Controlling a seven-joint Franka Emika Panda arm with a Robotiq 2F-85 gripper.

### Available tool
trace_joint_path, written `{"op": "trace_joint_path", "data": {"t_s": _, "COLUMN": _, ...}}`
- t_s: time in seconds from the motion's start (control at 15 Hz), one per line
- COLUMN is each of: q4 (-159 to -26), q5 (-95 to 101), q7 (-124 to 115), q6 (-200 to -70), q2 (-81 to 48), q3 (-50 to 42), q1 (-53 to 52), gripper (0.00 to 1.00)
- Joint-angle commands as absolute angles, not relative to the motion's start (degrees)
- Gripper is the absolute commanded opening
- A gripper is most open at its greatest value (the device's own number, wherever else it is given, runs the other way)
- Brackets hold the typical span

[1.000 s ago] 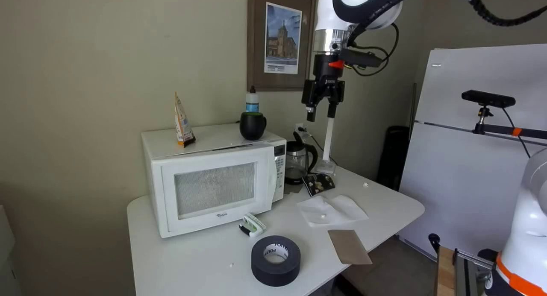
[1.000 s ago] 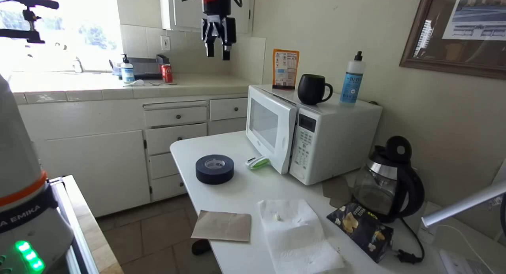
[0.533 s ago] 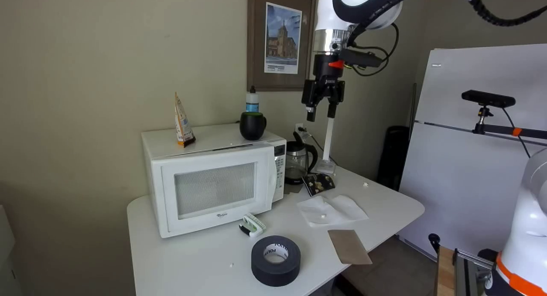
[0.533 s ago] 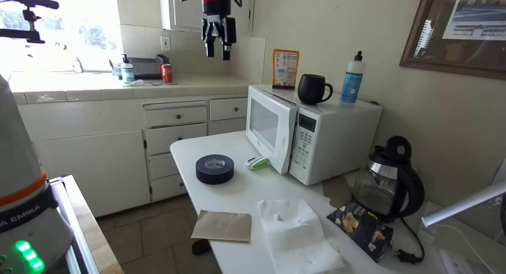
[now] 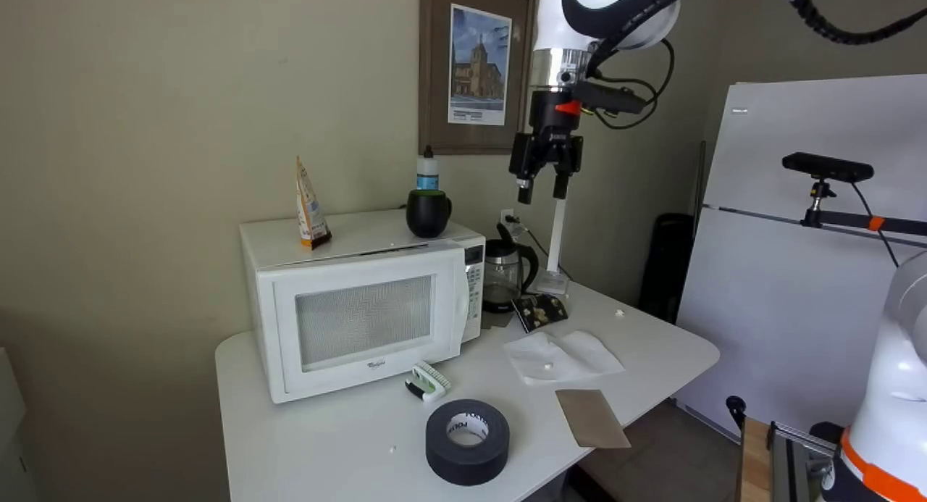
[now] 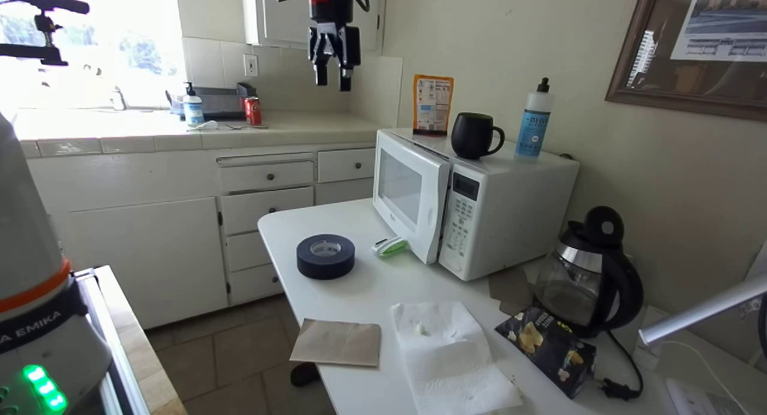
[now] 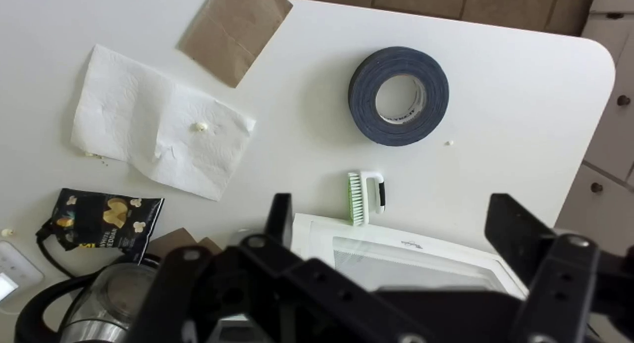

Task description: Push the electric kettle a little to the left on the table

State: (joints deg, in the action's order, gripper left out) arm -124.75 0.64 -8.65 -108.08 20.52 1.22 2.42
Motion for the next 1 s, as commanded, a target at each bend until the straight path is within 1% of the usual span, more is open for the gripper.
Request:
{"op": "trace_joint_path", "data": {"t_s": 0.0, "q4": -115.71, "q5": -3.7, "q7": -5.62, "q6": -106.98, "q2": 10.78, "q3": -2.67, "q1": 3.02, "gripper": 1.0}}
{"op": "trace_joint_path", "data": {"t_s": 0.4, "q4": -98.1, "q5": -18.13, "q7": 4.13, "q6": -104.66, "q2": -8.26, "q3": -9.7, "q1": 7.22, "gripper": 1.0}}
{"op": "trace_joint_path", "data": {"t_s": 0.93, "q4": -72.59, "q5": -32.73, "q7": 5.38, "q6": -97.22, "q2": -29.42, "q3": -10.59, "q1": 23.02, "gripper": 1.0}}
